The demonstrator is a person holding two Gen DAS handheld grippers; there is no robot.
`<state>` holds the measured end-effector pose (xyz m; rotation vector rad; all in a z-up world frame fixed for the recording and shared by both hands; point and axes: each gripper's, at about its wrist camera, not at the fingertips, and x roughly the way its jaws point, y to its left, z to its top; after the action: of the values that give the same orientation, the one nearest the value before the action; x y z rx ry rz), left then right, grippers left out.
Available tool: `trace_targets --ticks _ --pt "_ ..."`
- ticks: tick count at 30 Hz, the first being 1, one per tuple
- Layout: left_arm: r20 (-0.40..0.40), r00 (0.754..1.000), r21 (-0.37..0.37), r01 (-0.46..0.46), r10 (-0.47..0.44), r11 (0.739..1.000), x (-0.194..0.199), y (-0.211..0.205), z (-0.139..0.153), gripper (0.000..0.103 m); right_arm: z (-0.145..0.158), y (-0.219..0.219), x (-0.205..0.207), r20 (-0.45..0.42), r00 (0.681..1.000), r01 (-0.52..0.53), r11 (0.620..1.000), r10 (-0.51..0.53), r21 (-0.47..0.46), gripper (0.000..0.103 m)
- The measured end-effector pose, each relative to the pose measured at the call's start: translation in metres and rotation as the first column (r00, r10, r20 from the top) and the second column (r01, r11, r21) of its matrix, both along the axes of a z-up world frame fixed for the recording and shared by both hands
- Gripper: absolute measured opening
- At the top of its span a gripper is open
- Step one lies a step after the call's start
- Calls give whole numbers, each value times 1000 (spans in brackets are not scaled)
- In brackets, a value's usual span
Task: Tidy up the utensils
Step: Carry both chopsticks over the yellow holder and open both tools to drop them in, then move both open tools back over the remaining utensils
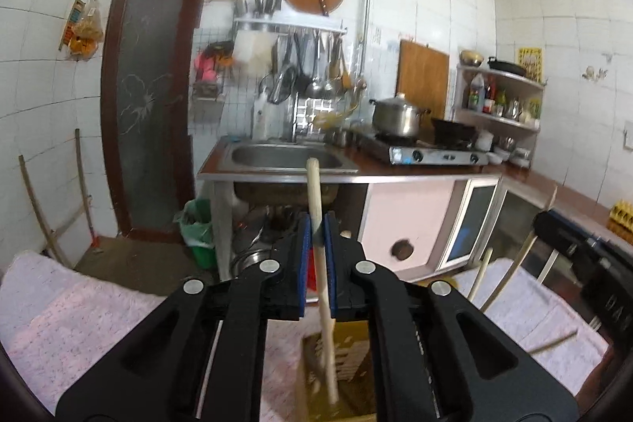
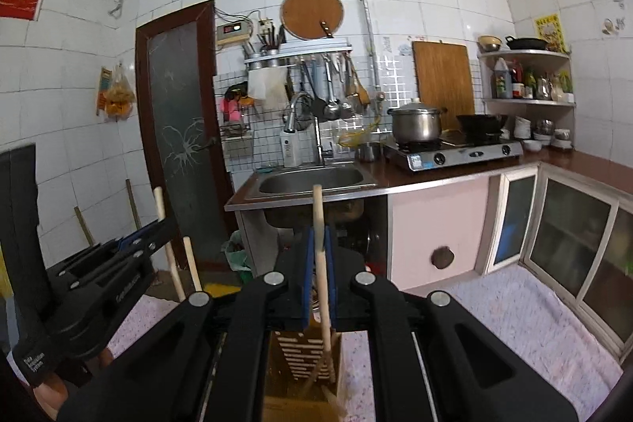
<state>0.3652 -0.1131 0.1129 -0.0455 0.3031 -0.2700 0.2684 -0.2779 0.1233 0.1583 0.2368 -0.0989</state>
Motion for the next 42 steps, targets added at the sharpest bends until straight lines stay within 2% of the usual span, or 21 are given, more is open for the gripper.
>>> trace_targets --ticks 1,2,4,6,8,10,15,20,24,28,30,35,42 --pt "-4 1000 6 -6 6 1000 -3 4 2 25 2 -1 -6 -6 1000 8 1000 -8 1 13" --pt "-1 1000 8 -20 20 1000 -11 11 7 45 4 -1 -12 -10 1000 17 1000 -17 2 36" --pt "14 999 -1 -38 38 999 -28 27 15 66 8 -5 -28 2 999 41 999 -41 9 61" --pt "12 998 0 -55 55 998 -45 43 25 77 12 -7 -44 -10 998 55 998 -55 12 61" --pt "-4 998 4 -60 60 998 -62 57 30 90 13 -8 -63 -47 997 65 998 -64 26 67" --pt "-37 997 9 -67 67 998 -81 74 30 98 10 -7 -82 -87 994 70 997 -67 35 71" --pt "-129 986 54 -103 109 993 -120 105 4 98 -12 7 -112 -194 979 64 998 -59 20 74" --pt "-260 961 54 -84 95 995 -142 129 -36 98 -54 25 -133 -305 952 45 998 -33 33 75" --pt "-353 928 124 -81 120 989 -155 134 -78 98 -88 42 -137 -383 924 32 999 -20 24 75" --pt "-437 891 130 -72 122 989 -161 139 -114 98 -126 60 -133 -471 882 3 1000 12 31 75" --pt "-452 882 148 -71 132 986 -163 135 -127 98 -137 67 -132 -497 868 -9 999 27 38 75" --pt "-450 880 232 -49 152 971 -167 117 -148 98 -157 82 -122 -539 841 -31 999 50 45 75" --pt "-528 841 189 -21 120 982 -154 103 -165 98 -177 80 -116 -573 818 -12 997 55 79 72"
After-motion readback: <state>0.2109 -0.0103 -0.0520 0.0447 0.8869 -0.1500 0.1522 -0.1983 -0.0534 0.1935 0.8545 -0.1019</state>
